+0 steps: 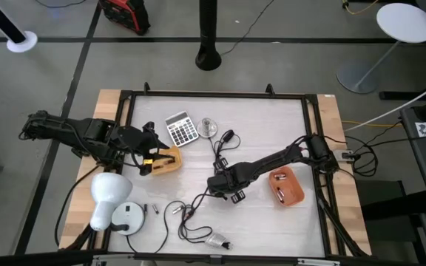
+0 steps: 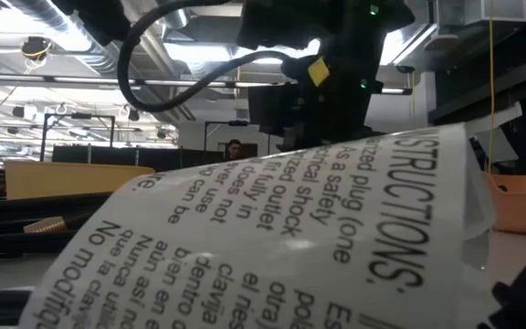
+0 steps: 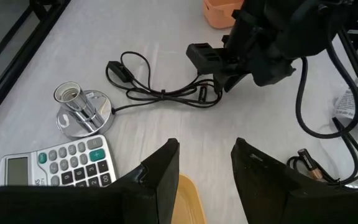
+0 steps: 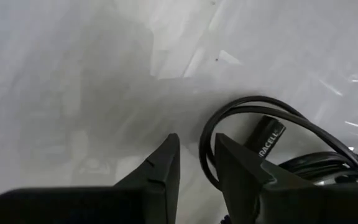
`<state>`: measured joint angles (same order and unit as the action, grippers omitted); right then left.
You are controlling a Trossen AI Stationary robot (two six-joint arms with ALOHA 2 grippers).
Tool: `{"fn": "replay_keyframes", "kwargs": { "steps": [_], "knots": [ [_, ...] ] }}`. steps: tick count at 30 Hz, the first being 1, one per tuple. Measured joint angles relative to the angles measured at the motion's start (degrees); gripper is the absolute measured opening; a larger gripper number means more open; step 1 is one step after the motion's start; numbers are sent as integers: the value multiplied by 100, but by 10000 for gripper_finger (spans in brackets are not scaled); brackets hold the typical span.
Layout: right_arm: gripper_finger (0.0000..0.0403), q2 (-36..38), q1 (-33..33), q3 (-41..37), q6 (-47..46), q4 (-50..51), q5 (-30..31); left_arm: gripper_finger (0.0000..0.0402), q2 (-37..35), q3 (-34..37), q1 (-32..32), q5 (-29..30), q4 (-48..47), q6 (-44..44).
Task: Sort batteries
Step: Move the wire to the top of the table
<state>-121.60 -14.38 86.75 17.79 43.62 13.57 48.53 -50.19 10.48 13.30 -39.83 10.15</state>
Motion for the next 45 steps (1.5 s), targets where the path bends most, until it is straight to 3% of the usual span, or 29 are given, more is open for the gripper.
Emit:
{"fn": "replay_keyframes", "kwargs": {
  "steps": [6, 14, 18, 27, 33, 45],
  "knots": [
    [92, 6, 183, -56, -111, -104, -158, 136, 0, 0, 0, 0, 0, 22],
    [9, 2, 243, -58, -211, -150, -324, 136, 0, 0, 0, 0, 0, 35],
    [22, -4, 243, 5, -257, -39, -352, 136, 0, 0, 0, 0, 0, 37],
    [10, 2, 245, 692, -250, 805, -201, 136, 0, 0, 0, 2, 2, 37],
    [14, 17, 291, 913, -156, 1362, 285, 136, 0, 0, 0, 1, 2, 37],
    [14, 17, 1099, 910, -297, 1639, 487, 136, 0, 0, 0, 0, 2, 70]
  ]
}}
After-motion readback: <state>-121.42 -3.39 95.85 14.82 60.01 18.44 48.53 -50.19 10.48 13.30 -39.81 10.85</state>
